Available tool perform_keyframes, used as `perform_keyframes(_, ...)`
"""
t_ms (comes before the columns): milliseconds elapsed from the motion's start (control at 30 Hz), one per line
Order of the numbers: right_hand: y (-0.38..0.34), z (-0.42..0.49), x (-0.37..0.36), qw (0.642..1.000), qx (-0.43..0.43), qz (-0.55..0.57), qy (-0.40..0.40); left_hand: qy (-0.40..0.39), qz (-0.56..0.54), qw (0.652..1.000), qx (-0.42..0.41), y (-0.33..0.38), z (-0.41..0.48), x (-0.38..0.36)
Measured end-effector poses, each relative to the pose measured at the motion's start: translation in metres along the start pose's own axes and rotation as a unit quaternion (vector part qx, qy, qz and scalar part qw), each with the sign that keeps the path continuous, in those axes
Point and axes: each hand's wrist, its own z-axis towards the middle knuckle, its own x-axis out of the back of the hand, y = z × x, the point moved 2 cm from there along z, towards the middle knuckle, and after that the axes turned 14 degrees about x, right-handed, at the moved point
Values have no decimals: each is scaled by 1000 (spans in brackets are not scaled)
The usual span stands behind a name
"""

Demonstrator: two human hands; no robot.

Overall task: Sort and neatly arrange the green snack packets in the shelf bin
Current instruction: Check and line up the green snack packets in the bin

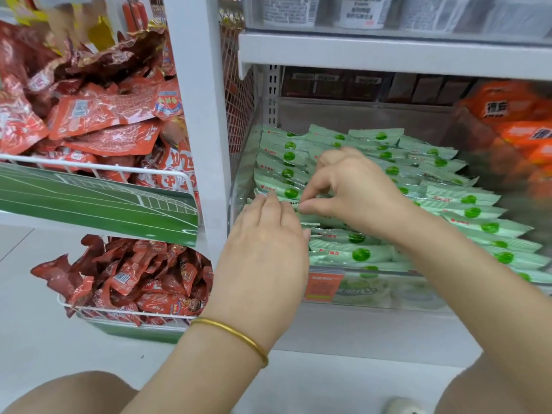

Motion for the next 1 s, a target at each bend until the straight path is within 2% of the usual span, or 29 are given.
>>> perform_keyframes(167, -3, 1, -5, 999, 18, -9, -42, 2, -9, 1000, -12, 3, 4, 3)
perform_keyframes(267, 7, 5, 7, 999, -20, 47, 14, 9, -23, 1000, -5, 2, 4, 3)
perform_keyframes(333, 9, 11, 7, 998, -23, 54, 12, 0, -30, 1000, 2, 2, 5, 2)
perform_keyframes(467, 3, 23, -5, 997, 4, -22, -68, -9, -27, 1000, 12, 3, 4, 3)
perform_keyframes(600, -2, 29, -5, 994, 6, -73, -75, -7, -37, 999, 17, 3, 5, 3)
perform_keyframes(700, -5, 28, -7, 995, 22, -93, -38, 13, -28, 999, 29, 4, 4, 3)
perform_keyframes(867, 9, 23, -6, 997, -42, 43, 50, 12, -18, 999, 37, 4, 4, 3)
perform_keyframes(933, 10, 20, -3, 985, -71, 83, 131, 1, -19, 999, 35, 5, 4, 4)
perform_keyframes(1000, 14, 14, 8, 952, -118, 132, 248, -9, -20, 999, 33, 5, 4, 4)
